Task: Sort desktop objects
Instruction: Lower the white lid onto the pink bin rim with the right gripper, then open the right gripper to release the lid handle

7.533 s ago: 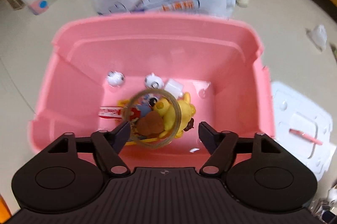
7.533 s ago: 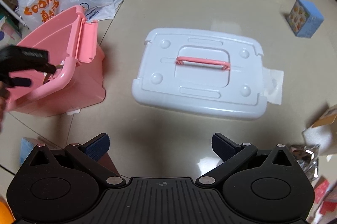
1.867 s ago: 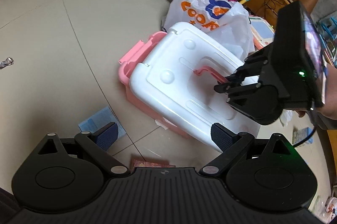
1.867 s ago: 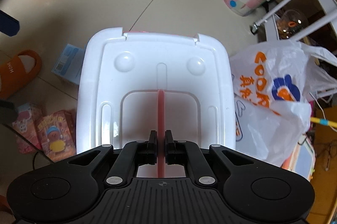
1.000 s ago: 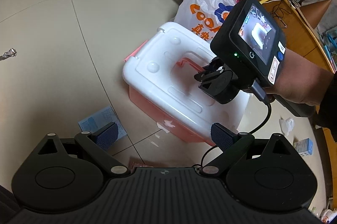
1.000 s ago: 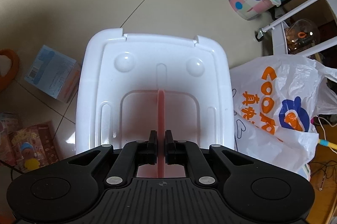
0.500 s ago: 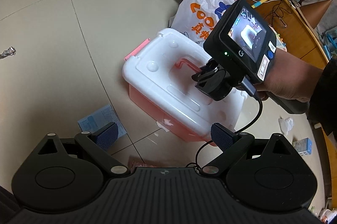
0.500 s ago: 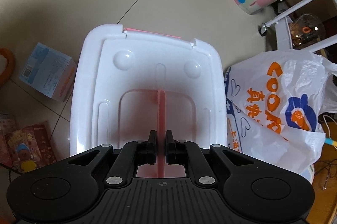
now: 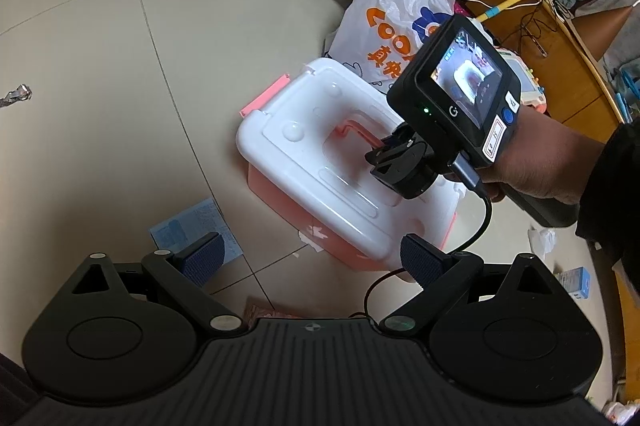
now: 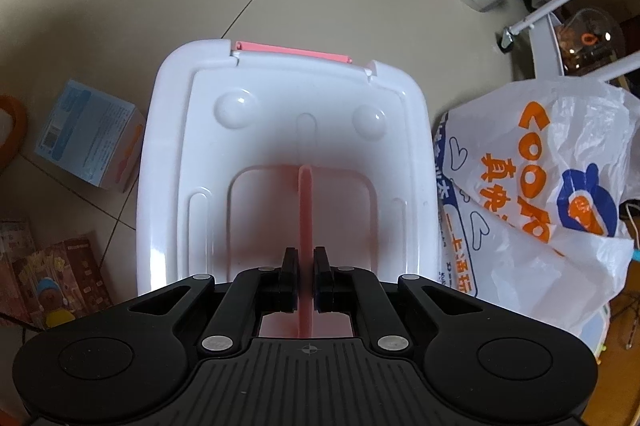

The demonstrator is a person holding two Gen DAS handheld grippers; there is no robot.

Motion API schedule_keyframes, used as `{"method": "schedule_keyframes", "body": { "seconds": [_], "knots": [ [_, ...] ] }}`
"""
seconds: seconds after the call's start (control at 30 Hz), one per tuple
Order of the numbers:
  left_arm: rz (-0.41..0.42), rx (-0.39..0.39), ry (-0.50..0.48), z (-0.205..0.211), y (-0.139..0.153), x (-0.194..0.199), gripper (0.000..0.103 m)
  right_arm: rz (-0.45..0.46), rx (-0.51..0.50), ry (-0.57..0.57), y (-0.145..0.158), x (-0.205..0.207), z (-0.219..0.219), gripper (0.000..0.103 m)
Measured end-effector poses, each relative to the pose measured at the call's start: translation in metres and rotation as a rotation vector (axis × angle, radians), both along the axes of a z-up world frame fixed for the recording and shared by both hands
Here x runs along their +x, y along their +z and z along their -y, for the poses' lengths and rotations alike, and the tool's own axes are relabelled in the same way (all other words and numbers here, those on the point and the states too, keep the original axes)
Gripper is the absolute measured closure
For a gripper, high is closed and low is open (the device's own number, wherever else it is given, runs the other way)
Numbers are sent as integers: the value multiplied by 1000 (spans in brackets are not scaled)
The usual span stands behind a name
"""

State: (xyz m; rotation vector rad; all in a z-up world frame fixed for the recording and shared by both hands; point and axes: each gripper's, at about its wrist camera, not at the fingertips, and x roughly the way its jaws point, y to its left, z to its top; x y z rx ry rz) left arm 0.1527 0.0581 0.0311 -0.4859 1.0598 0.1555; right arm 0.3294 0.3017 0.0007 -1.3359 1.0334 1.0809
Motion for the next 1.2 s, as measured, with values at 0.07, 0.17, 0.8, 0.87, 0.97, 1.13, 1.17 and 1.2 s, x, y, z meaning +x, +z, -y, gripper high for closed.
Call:
{"method": "schedule_keyframes", "body": {
  "seconds": [0.07,0.17,0.8,0.87,0.97,1.13,1.17,1.2],
  "knots": [
    [0,0,2,-1,0,0,6,-5,8,-29,2,2,1,97],
    [1,-5,4,-2,1,-1,6,4,35,-74,9,5,4,87],
    [97,96,-53,19,39,-11,6,165,149,-434,140,-9,83,66],
    [113,119,-73,23,44,-12,6,180,160,-475,152,-14,96,64],
    [126,151,-95,28,49,-14,6,221,171,-513,169,-23,111,63],
    [169,190,-114,31,59,-20,6,261,211,-595,191,-44,125,61],
    [180,203,-125,32,62,-22,6,272,227,-611,196,-50,127,60],
    [191,217,-137,33,65,-24,6,283,244,-628,200,-56,130,59]
  ]
}}
